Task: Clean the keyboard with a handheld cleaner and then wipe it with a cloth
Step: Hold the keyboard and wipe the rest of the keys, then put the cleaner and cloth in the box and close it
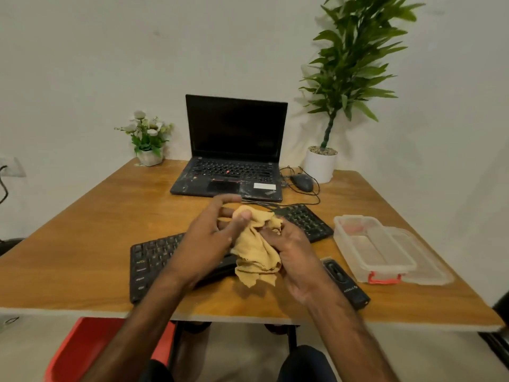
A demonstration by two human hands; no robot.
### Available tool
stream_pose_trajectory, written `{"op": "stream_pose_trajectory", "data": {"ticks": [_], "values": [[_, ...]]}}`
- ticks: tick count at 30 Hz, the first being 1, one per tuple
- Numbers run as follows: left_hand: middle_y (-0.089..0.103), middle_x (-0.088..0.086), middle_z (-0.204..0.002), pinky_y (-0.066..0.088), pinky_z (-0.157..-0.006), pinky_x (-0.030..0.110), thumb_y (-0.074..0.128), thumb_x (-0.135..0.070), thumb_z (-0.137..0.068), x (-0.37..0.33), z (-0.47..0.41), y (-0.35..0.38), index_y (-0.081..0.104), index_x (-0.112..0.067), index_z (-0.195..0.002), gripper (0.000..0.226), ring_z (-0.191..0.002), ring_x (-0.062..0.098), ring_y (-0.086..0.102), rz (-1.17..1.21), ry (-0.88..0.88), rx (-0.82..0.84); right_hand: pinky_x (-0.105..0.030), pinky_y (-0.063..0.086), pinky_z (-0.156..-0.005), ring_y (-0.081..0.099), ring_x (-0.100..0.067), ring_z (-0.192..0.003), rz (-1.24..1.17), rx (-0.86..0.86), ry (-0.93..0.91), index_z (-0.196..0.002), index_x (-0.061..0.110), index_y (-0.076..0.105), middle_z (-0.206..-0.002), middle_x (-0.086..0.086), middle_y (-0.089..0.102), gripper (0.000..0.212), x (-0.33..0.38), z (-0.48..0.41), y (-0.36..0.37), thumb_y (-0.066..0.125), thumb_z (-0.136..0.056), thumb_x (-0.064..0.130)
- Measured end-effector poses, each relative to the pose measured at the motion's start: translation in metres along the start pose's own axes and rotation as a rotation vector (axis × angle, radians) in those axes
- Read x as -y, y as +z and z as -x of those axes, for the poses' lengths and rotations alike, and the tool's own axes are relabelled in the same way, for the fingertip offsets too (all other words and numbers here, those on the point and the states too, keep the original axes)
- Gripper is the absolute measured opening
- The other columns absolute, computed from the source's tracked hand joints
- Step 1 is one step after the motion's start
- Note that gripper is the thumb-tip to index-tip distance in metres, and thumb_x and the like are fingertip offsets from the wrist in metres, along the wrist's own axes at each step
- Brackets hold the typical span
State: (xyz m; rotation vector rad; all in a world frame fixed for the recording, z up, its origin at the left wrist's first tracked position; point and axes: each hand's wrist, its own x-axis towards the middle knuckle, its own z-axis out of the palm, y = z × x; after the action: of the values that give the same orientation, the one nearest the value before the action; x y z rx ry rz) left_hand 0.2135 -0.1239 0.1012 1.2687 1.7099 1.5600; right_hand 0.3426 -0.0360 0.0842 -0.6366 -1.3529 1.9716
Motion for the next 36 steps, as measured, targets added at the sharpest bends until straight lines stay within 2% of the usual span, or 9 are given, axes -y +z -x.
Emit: {"op": "stream_pose_trajectory", "data": {"ticks": [7,11,14,17,21,27,31,34,36], "values": [[0.077,0.01,-0.097,0.061,-0.064,0.03,0.073,-0.017,-0.088,-0.006,-0.008,0.043,0.068,-0.01,-0.116,0.029,-0.084,0.023,0.076,0.261,-0.176,0.013,-0.035,0.054,-0.085,0.06,-0.018,-0.108,0.335,-0.247,-0.196,-0.118,0.037,0.043,-0.127,-0.002,0.055,0.023,0.006,0.009,-0.018,0.052,-0.101,0.023],[0.078,0.007,-0.087,0.06,-0.059,0.029,0.073,-0.026,-0.09,-0.015,-0.017,0.069,0.07,-0.011,-0.108,0.023,-0.076,0.02,0.076,0.213,-0.1,-0.095,-0.022,0.053,-0.07,0.064,-0.011,-0.092,0.191,-0.249,-0.253,-0.112,0.023,0.055,-0.105,0.002,0.065,0.016,0.015,0.014,-0.028,0.048,-0.102,0.033],[0.075,0.004,-0.089,0.056,-0.059,0.025,0.073,-0.036,-0.089,-0.016,-0.029,0.088,0.067,-0.017,-0.107,0.027,-0.077,0.011,0.073,0.119,-0.066,-0.113,-0.032,0.057,-0.086,0.067,-0.014,-0.104,0.206,-0.201,-0.273,-0.112,0.024,0.064,-0.109,0.003,0.071,0.038,0.02,0.015,-0.042,0.056,-0.091,0.055],[0.076,0.002,-0.096,0.058,-0.07,0.03,0.062,-0.042,-0.096,-0.02,-0.035,0.107,0.067,-0.016,-0.114,0.032,-0.09,0.019,0.073,0.155,-0.043,-0.032,-0.031,0.054,-0.086,0.064,-0.01,-0.095,0.365,-0.269,-0.373,-0.102,0.015,0.066,-0.099,0.003,0.07,0.03,0.028,0.014,-0.061,0.068,-0.088,0.041],[0.073,0.004,-0.09,0.052,-0.057,0.021,0.044,-0.056,-0.099,-0.033,-0.04,0.13,0.064,-0.015,-0.113,0.048,-0.069,0.007,0.069,0.104,-0.011,0.063,-0.039,0.054,-0.074,0.063,-0.024,-0.077,0.441,-0.412,-0.383,-0.092,0.016,0.068,-0.085,-0.005,0.07,0.02,0.042,0.016,-0.092,0.06,-0.097,0.033],[0.067,0.006,-0.119,0.058,-0.093,0.04,0.074,-0.009,-0.089,-0.046,-0.045,0.167,0.048,-0.015,-0.129,0.049,-0.109,0.02,0.068,0.231,-0.201,0.256,-0.02,0.044,-0.064,0.058,-0.005,-0.083,0.542,-0.702,-0.406,-0.103,0.021,0.058,-0.095,0.008,0.063,0.015,0.054,0.015,-0.131,0.049,-0.102,0.033],[0.062,0.012,-0.121,0.058,-0.092,0.043,0.075,0.003,-0.084,-0.051,-0.055,0.19,0.039,-0.011,-0.133,0.063,-0.109,0.023,0.065,0.245,-0.216,0.268,-0.03,0.055,-0.065,0.063,-0.01,-0.087,0.478,-0.597,-0.266,-0.118,0.027,0.047,-0.108,0.002,0.062,0.033,0.07,0.02,-0.156,0.053,-0.096,0.05],[0.06,0.006,-0.118,0.062,-0.077,0.035,0.079,0.003,-0.079,-0.051,-0.062,0.204,0.027,-0.017,-0.136,0.08,-0.096,0.014,0.067,0.136,-0.112,0.338,-0.023,0.051,-0.055,0.064,-0.013,-0.092,0.584,-0.59,-0.337,-0.121,0.026,0.04,-0.109,0.004,0.062,0.047,0.079,0.016,-0.175,0.072,-0.088,0.035],[0.059,0.006,-0.123,0.061,-0.084,0.037,0.083,0.004,-0.074,-0.045,-0.065,0.211,0.015,-0.025,-0.14,0.099,-0.1,0.016,0.067,0.002,-0.043,0.438,-0.023,0.05,-0.06,0.062,-0.014,-0.095,0.68,-0.676,-0.395,-0.113,0.023,0.046,-0.105,0.004,0.061,0.038,0.081,0.007,-0.187,0.074,-0.087,0.027]]}}
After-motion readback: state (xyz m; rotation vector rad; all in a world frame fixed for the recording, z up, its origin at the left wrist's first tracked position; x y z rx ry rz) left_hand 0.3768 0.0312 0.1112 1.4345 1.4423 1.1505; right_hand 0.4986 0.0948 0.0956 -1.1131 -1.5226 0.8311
